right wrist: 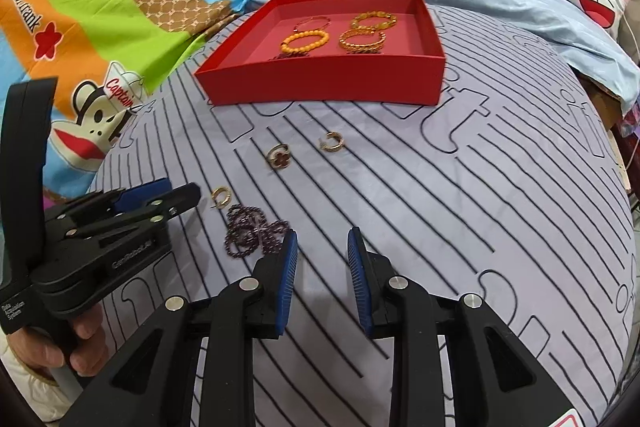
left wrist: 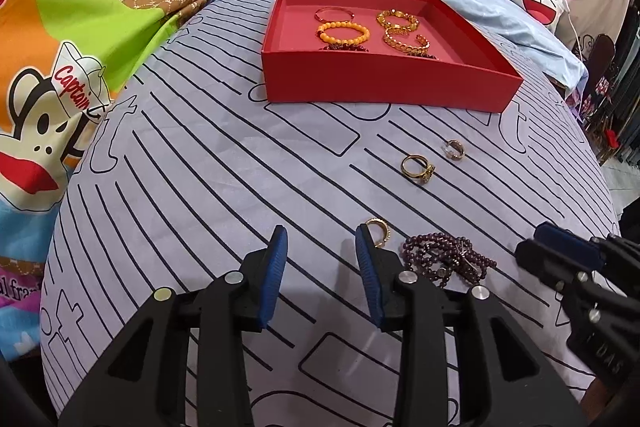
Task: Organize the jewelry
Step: 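Move both tools back toward the purple bead strand and gold rings, then grasp the purple bead strand with the right tool while the left tool grasps a gold ring, then carry the strand and ring into the red tray and open both tools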
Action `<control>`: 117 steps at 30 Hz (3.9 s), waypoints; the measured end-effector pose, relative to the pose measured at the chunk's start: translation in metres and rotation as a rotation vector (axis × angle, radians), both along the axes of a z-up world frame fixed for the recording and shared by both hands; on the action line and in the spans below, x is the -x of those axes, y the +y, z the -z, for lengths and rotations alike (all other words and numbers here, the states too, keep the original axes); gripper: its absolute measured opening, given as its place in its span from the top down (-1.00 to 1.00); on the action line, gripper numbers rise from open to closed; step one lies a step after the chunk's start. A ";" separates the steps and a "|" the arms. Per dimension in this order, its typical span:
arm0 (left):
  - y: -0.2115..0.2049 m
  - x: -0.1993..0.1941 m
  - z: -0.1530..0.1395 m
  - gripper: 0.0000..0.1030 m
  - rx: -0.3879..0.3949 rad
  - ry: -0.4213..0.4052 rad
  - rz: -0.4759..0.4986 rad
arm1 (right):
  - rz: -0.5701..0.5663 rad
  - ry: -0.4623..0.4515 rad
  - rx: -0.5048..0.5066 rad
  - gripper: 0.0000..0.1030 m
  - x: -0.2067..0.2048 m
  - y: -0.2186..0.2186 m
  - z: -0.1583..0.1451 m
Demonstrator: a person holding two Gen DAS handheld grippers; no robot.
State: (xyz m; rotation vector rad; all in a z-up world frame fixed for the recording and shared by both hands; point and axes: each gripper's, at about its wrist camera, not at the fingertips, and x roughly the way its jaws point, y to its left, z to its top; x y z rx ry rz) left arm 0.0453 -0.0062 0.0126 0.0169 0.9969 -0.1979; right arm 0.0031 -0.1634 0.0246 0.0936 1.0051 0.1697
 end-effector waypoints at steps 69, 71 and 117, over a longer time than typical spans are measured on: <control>-0.042 -0.033 0.002 0.15 0.044 0.022 0.116 | 0.040 0.015 -0.075 0.92 -0.023 -0.026 0.008; -0.048 -0.035 0.004 0.15 0.049 0.026 0.130 | 0.056 0.013 -0.081 0.92 -0.024 -0.032 0.006; -0.010 -0.031 -0.032 0.85 0.123 -0.007 0.080 | 0.089 -0.111 -0.110 0.92 -0.029 -0.050 -0.052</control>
